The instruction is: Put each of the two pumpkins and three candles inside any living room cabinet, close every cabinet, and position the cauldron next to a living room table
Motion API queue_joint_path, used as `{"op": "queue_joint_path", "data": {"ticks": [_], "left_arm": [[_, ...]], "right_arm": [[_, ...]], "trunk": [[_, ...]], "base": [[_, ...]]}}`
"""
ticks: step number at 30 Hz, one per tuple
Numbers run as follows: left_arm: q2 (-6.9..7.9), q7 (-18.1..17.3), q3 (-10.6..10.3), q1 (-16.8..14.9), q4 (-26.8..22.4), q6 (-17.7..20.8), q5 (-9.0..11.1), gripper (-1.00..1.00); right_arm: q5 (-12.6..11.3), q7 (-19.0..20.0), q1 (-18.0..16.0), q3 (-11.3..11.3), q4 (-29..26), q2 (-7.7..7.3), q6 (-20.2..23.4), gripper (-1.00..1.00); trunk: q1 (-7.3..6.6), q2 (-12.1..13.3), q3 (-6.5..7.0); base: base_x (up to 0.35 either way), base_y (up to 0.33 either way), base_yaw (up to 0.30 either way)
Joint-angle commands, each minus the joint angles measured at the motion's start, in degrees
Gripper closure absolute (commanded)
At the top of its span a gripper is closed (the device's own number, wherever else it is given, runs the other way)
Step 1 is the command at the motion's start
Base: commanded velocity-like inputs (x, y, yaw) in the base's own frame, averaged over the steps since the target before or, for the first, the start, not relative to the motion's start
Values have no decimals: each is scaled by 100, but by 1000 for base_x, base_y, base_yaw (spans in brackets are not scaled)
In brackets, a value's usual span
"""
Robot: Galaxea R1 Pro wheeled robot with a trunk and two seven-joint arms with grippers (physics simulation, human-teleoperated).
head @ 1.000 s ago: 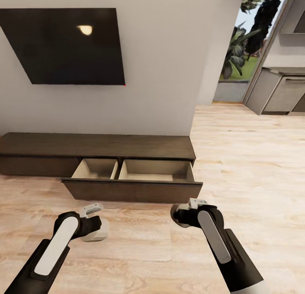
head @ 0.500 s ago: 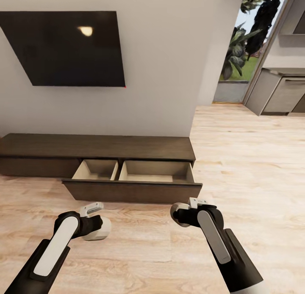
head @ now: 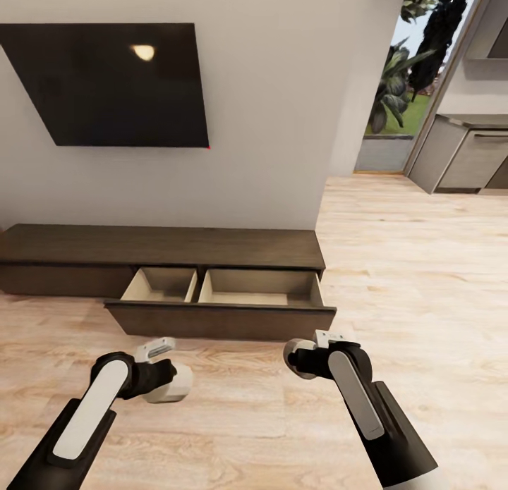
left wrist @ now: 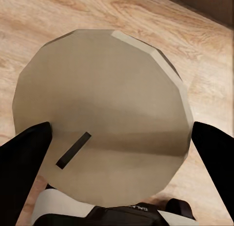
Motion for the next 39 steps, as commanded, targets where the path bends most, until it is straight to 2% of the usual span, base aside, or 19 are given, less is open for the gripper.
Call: {"op": "queue_joint_path", "data": {"ticks": [1, 12, 14, 15, 17, 19, 23, 28, 39], "left_arm": [[11, 59, -13, -5, -6, 10, 53, 100], [9, 41, -21, -5, -6, 23, 85, 100], [11, 15, -17, -5, -1, 26, 162, 100], [32, 6, -7, -5, 0, 27, 341, 100], [76, -14, 12, -5, -6, 34, 927, 100], [131, -23, 24, -5, -7, 50, 1402, 100], [191, -29, 36, -5, -2, 68, 1767, 100], [191, -30, 48, -5, 8, 64, 1866, 100], [194, -30, 50, -5, 14, 64, 1876, 100]], "right_arm": [[-59, -64, -4, 3, -4, 0, 10, 100], [-60, -63, -3, 3, 6, 6, 1, 100], [-60, -63, -5, 3, 6, 6, 0, 100], [-64, -63, -7, 3, 6, 4, 0, 100], [-96, -59, -6, 3, 6, 4, 0, 100], [-118, -42, -3, 3, 21, 5, 0, 100], [-132, -18, -4, -7, 24, 1, 0, 100], [-130, -8, -3, -34, -28, 0, -3, 100], [-122, -8, -5, -15, -76, -7, -7, 100]], "trunk": [[1, -3, -5], [1, -3, -5], [1, -3, -5], [1, -3, -5], [1, -3, -5], [1, -3, -5], [1, -3, -5], [1, -3, -5], [1, -3, 80]], "base": [[141, 0, 0], [309, 0, 0], [332, 0, 0], [332, 0, 0], [332, 0, 0], [332, 0, 0], [311, 0, 0], [62, 0, 0], [2, 0, 0]]}}
